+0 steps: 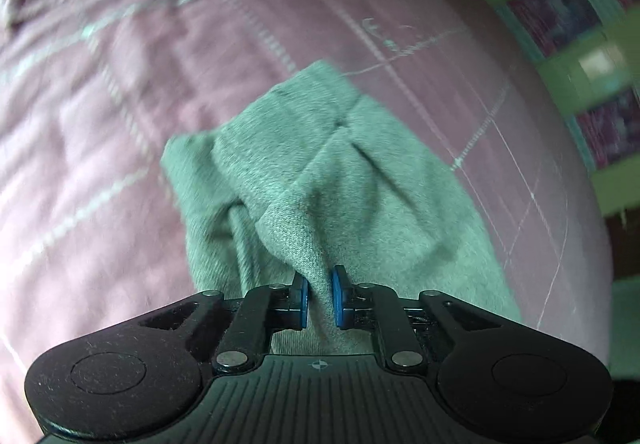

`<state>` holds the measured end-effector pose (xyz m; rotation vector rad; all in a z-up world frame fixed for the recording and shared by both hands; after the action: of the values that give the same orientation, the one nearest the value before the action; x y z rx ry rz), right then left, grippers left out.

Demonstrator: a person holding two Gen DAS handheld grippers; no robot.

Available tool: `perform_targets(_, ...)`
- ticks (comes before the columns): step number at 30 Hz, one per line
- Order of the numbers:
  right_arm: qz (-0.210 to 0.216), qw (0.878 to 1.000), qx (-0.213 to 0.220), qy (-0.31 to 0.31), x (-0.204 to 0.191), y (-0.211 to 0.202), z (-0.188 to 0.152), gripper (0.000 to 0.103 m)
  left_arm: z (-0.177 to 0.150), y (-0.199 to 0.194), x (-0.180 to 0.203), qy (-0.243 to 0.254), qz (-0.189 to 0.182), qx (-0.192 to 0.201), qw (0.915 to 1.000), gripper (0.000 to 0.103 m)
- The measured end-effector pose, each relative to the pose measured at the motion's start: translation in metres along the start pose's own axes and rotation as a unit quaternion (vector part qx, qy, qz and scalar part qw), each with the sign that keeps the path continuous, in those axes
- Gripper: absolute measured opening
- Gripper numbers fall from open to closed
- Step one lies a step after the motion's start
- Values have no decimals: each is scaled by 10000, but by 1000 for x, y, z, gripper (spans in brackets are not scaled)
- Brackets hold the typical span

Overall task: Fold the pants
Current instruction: 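Lift the waistband with both grippers and fold it over toward the pant cuffs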

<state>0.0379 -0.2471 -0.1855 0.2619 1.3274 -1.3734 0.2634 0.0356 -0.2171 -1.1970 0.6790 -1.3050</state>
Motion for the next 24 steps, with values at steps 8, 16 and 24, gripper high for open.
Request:
perform_targets(8, 327, 9970, 362, -608, -37, -25, -10, 5, 18, -45, -15, 529, -254, 342, 9977, 11)
perform_targets(16, -103, 9900, -404, -1351, -34, -9, -73, 5, 0, 10, -59, 592, 347, 49, 9976, 11)
perform_targets(24, -215, 9847, -279, -1704, -44, -6, -68, 13, 1, 5, -52, 750, 519, 156, 9957, 18)
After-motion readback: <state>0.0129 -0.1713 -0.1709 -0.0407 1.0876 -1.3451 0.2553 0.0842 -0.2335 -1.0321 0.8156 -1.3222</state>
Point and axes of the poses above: each gripper's, at about its wrist camera, not at the fingertips, and y roughly the way its jaws point, x to its right, z to its top, the point moved 5 cm from there along y, roughly the way its jaws point, and after that the axes turned 13 degrees about z, right-handed, at the moved point
